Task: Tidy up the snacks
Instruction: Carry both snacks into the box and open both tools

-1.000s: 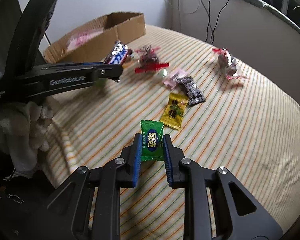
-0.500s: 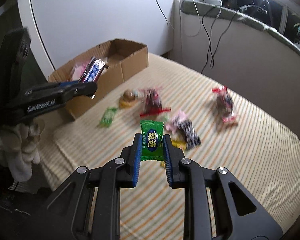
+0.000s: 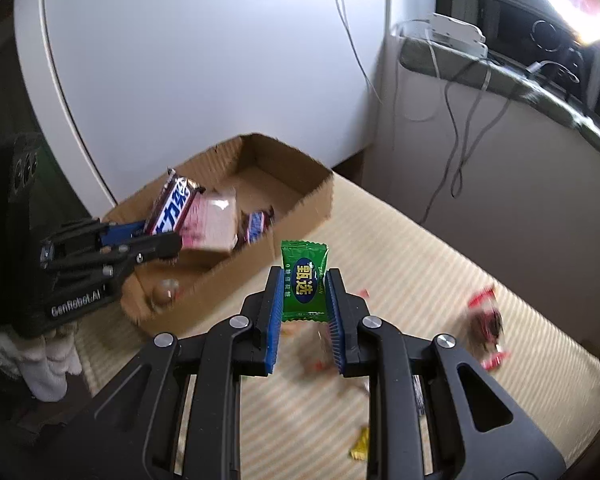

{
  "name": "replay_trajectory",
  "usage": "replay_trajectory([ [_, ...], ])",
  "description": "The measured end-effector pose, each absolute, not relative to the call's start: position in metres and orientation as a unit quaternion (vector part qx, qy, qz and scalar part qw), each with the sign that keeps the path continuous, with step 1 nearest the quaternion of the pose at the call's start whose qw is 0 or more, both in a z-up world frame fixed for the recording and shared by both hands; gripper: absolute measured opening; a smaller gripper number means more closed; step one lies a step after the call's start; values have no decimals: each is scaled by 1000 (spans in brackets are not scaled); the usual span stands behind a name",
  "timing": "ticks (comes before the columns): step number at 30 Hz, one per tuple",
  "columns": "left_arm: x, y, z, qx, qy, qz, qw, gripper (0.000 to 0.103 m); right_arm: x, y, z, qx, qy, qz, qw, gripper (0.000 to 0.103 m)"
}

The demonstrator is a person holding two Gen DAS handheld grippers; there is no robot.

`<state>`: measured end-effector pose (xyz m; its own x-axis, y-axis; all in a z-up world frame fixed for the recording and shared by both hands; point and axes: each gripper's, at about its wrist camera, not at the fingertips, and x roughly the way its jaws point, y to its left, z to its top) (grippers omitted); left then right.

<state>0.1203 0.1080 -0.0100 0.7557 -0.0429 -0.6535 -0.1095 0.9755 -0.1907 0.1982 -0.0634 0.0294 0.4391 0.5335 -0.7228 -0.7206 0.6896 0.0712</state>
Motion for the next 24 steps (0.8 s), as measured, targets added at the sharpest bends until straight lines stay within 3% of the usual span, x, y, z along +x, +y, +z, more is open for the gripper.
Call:
replay_trajectory([
  [24, 172, 148, -20, -116, 375, 32, 919, 23, 284, 36, -10, -117, 416, 403, 807, 21],
])
